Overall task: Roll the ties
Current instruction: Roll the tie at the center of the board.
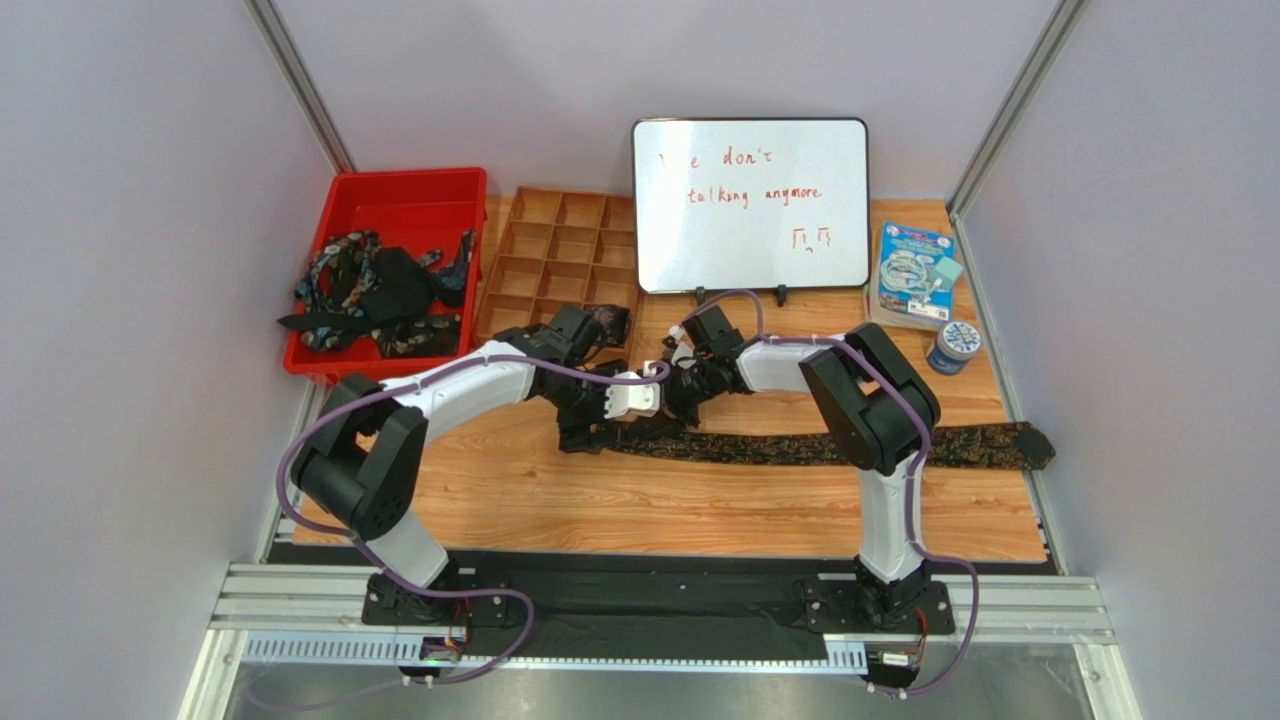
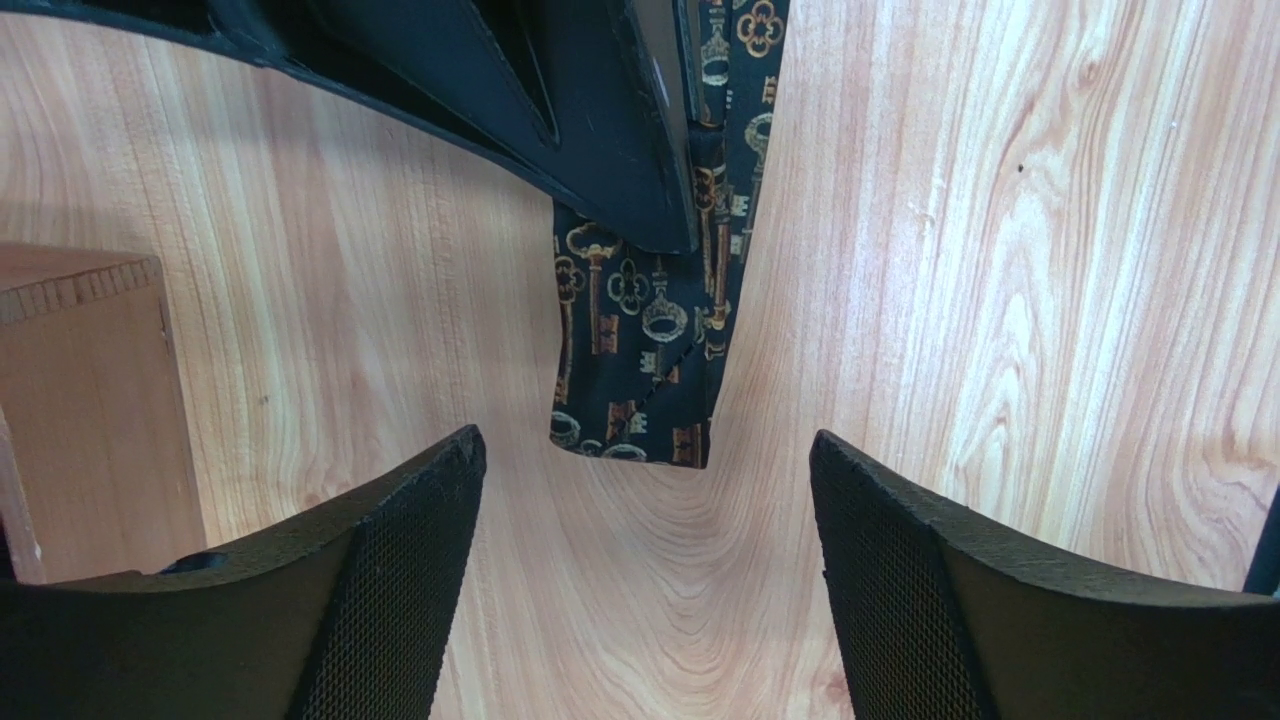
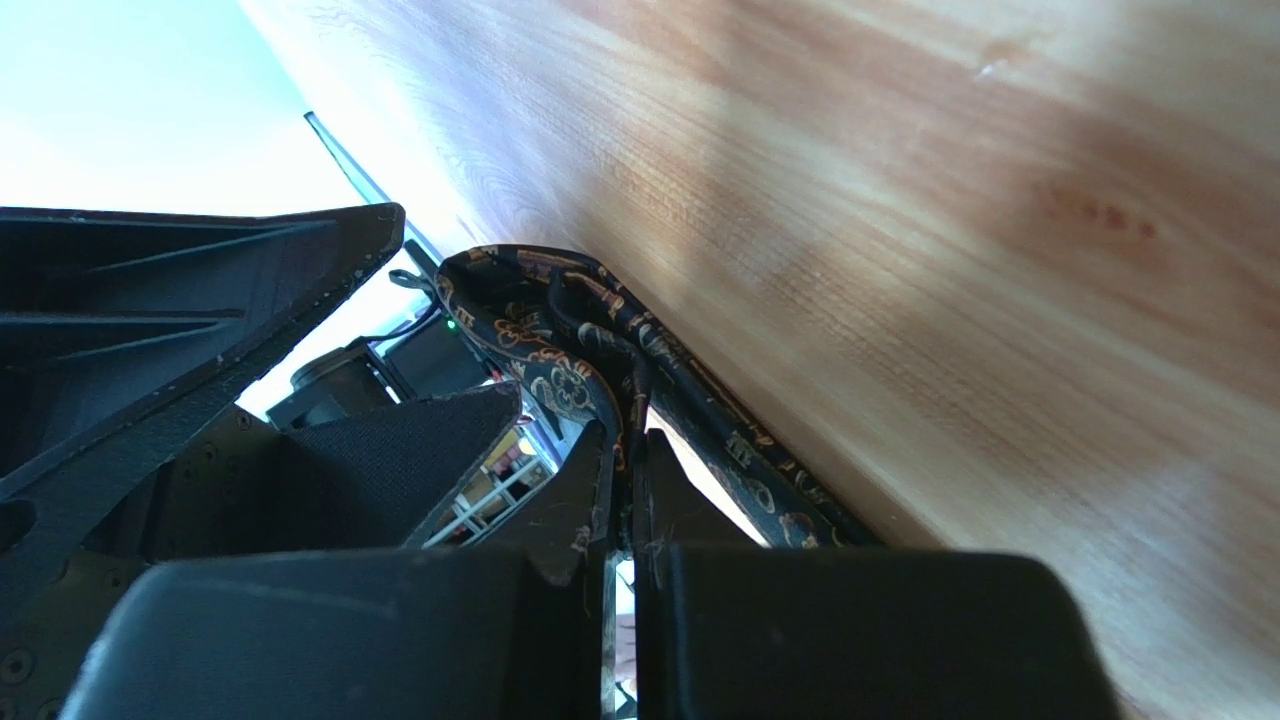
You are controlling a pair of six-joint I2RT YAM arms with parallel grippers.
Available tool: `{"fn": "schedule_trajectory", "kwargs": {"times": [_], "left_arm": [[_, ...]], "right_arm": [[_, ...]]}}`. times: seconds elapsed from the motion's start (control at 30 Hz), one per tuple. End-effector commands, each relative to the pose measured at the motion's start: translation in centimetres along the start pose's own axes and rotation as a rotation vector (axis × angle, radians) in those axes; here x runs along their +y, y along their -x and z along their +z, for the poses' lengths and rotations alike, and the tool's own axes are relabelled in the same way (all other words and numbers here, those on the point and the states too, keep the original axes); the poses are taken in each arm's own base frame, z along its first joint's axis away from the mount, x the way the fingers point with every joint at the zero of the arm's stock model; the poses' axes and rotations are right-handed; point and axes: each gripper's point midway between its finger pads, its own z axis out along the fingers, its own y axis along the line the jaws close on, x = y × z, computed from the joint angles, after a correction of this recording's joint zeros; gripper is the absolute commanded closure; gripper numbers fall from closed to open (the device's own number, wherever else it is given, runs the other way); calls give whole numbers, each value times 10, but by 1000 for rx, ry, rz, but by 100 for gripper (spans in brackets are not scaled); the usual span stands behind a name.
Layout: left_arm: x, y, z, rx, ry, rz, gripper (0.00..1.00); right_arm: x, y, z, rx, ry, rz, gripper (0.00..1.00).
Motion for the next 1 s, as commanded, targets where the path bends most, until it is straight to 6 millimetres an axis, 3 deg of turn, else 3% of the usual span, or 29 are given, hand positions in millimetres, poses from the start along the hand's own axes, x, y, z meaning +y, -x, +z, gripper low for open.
{"fn": "schedule_trajectory", "kwargs": {"times": [0.0,0.17,0.47,0.63,0.7,0.8,0.97], "left_arm": [[7,19,1,-53,12,32,14],[12,26,9,-33,19,50,16],[14,28,20,0,9,60,38],[5,21,25,26,-25,66,41],[4,17,27,47,-26,67,48],[2,12,29,68,-32,71,56],[-2,4,31,90,-37,85,67]], "right_arm": [[-6,-1,4,18,15,-24,100],[-8,1,5,18,39,-20,97],[3,1,2,22,79,-28,92],[8,0,0,23,90,-36,88],[10,0,-2,25,93,-32,86],[12,-2,-4,23,93,-33,82],[12,0,-8,10,73,-32,65]]}}
